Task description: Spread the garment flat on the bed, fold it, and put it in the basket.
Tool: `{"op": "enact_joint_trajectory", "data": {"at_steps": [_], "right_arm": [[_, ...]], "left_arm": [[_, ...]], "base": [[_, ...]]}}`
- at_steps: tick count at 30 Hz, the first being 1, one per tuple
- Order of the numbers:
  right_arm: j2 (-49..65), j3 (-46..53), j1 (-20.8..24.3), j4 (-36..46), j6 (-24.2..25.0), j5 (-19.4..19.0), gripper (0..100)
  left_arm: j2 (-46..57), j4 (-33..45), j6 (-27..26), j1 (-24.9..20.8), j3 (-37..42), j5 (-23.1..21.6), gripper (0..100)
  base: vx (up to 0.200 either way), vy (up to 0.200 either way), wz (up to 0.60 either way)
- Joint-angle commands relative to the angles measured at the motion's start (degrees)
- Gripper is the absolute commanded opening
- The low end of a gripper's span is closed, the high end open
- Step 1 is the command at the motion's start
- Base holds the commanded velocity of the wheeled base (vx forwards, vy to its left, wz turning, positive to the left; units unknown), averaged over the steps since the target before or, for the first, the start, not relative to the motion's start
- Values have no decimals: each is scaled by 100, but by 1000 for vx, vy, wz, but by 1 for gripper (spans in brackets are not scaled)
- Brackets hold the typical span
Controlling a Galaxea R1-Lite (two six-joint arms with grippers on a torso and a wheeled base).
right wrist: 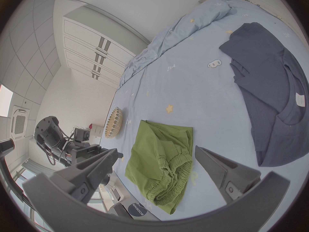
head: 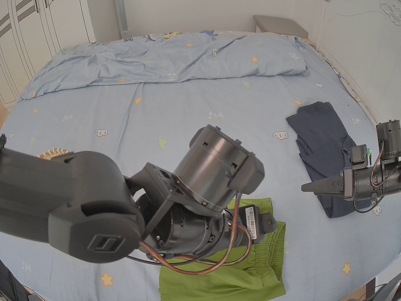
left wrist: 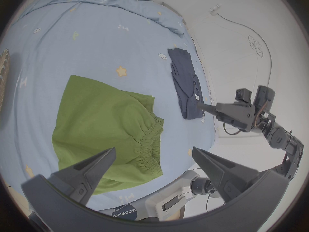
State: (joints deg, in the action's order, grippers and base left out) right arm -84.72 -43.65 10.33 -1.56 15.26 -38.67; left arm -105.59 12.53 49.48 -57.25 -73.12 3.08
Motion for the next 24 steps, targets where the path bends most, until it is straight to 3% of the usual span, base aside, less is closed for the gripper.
{"op": "enact_joint_trajectory", "data": {"at_steps": [1, 2, 6, 10, 11, 13, 14, 18, 19, 21, 24], "right_arm": [[-9, 6, 49, -2, 3, 0, 100], [35, 68, 418, 7, 12, -9, 100], [-9, 32, 1182, 68, 29, 70, 100], [-9, 32, 1209, 77, 29, 79, 100], [-571, -319, 2026, 288, 21, 501, 100], [-721, -372, 2132, 288, 21, 589, 100], [-976, -477, 2395, 288, 12, 747, 100], [-1239, -548, 2756, 288, 29, 835, 100], [-1442, -574, 2949, 288, 29, 940, 100], [-1635, -592, 3107, 279, 29, 1054, 100], [-1784, -600, 3204, 279, 29, 1098, 100]], "left_arm": [[39, 4, 9, 65, 8, -1, 100], [329, 74, 44, 689, 114, -317, 100], [786, -5, -26, 1787, 834, -1231, 100], [795, -14, -35, 1822, 861, -1266, 100], [865, -453, -879, 3000, 1854, -2541, 100], [812, -603, -1055, 3167, 2012, -2690, 100], [575, -981, -1371, 3466, 2267, -2972, 100], [426, -1315, -1705, 3730, 2575, -3314, 100], [399, -1473, -1916, 3888, 2663, -3639, 100], [276, -1561, -2065, 3976, 2689, -3965, 100], [136, -1605, -2101, 4011, 2663, -4097, 100]], "base": [[0, 0, 0], [0, 0, 0], [0, 0, 0], [0, 0, 0], [0, 0, 0], [0, 0, 0], [0, 0, 0], [0, 0, 0], [0, 0, 0], [0, 0, 0], [0, 0, 0]]}}
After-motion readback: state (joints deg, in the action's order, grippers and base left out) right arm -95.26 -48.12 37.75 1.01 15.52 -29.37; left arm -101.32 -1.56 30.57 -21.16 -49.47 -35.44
